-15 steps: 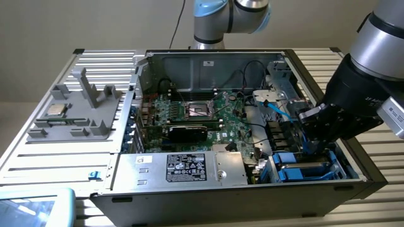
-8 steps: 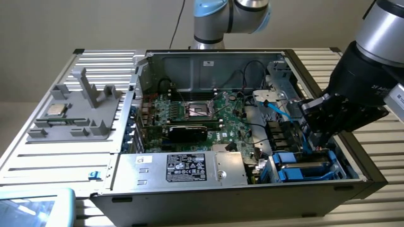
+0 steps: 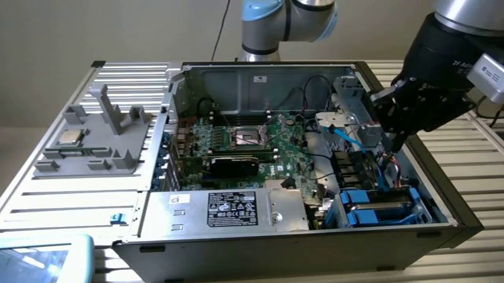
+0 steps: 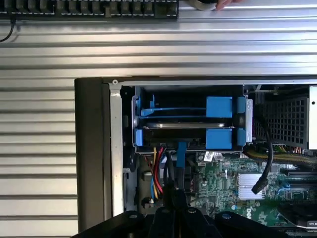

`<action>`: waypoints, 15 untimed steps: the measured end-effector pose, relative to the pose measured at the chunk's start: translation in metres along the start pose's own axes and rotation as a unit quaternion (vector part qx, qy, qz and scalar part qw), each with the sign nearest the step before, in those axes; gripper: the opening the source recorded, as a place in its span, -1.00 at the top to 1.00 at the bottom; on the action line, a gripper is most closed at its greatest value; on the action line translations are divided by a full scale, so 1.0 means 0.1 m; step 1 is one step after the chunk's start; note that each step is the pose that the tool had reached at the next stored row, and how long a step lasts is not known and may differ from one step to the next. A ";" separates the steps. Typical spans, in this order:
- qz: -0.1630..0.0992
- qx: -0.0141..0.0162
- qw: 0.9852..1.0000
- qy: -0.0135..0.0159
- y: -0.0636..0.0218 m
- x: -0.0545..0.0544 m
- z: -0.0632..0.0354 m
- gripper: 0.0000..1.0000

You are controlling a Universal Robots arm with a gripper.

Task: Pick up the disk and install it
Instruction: 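Insert the second disk wire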

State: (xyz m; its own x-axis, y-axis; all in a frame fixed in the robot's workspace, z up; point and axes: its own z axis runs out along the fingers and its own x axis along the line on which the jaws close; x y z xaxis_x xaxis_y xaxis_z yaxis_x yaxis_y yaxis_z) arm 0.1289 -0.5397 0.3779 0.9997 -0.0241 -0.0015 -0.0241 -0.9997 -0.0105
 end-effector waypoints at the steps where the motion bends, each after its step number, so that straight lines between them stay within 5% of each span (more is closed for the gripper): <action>1: 0.000 0.000 1.000 0.000 -0.025 -0.01 -0.022 0.79; 8: 0.000 0.000 1.000 0.001 -0.045 -0.17 -0.132 0.79; 15: 0.000 0.000 1.000 0.001 -0.046 -0.18 -0.133 0.79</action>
